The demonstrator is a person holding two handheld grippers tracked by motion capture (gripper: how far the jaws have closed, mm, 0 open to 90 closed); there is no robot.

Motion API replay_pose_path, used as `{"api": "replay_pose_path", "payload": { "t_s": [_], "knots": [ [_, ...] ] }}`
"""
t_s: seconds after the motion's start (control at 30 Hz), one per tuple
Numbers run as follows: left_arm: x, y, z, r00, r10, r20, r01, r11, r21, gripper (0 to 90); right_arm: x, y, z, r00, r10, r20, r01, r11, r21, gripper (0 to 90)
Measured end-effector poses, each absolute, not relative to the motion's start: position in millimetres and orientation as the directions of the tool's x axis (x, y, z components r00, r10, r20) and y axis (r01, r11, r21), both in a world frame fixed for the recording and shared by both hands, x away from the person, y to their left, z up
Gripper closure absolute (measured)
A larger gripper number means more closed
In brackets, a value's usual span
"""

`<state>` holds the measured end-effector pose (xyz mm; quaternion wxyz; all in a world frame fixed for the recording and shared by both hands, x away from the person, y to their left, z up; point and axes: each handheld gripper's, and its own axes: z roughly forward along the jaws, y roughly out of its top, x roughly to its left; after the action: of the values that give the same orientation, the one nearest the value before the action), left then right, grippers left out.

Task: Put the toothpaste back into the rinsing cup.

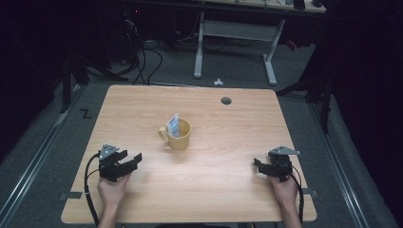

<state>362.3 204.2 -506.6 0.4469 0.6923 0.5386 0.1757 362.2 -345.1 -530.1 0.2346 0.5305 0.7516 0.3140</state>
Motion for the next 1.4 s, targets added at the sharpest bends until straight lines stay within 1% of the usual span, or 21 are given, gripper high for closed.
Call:
{"api": "replay_pose_path", "payload": {
  "t_s": [0.47, 0.53, 0.73, 1.07, 1.4],
  "knots": [
    [365, 200, -520, 0.353, 0.902, -0.248, 0.618, -0.026, 0.786, 34.9, 362, -345, -530, -0.327, 0.945, -0.019, 0.65, 0.24, 0.721, 29.5],
    [365, 198, -522, 0.351, 0.908, -0.231, 0.621, -0.041, 0.783, 34.9, 362, -345, -530, -0.327, 0.945, -0.019, 0.65, 0.24, 0.721, 29.5],
    [367, 194, -524, 0.352, 0.911, -0.216, 0.622, -0.055, 0.781, 34.9, 362, -345, -530, -0.327, 0.945, -0.019, 0.65, 0.239, 0.721, 29.5],
    [370, 185, -530, 0.36, 0.92, -0.153, 0.629, -0.118, 0.769, 34.8, 362, -345, -530, -0.327, 0.945, -0.02, 0.65, 0.24, 0.721, 29.5],
    [373, 179, -536, 0.36, 0.926, -0.115, 0.63, -0.151, 0.762, 34.9, 362, -345, -530, -0.327, 0.945, -0.02, 0.65, 0.24, 0.721, 29.5]
  ]
}}
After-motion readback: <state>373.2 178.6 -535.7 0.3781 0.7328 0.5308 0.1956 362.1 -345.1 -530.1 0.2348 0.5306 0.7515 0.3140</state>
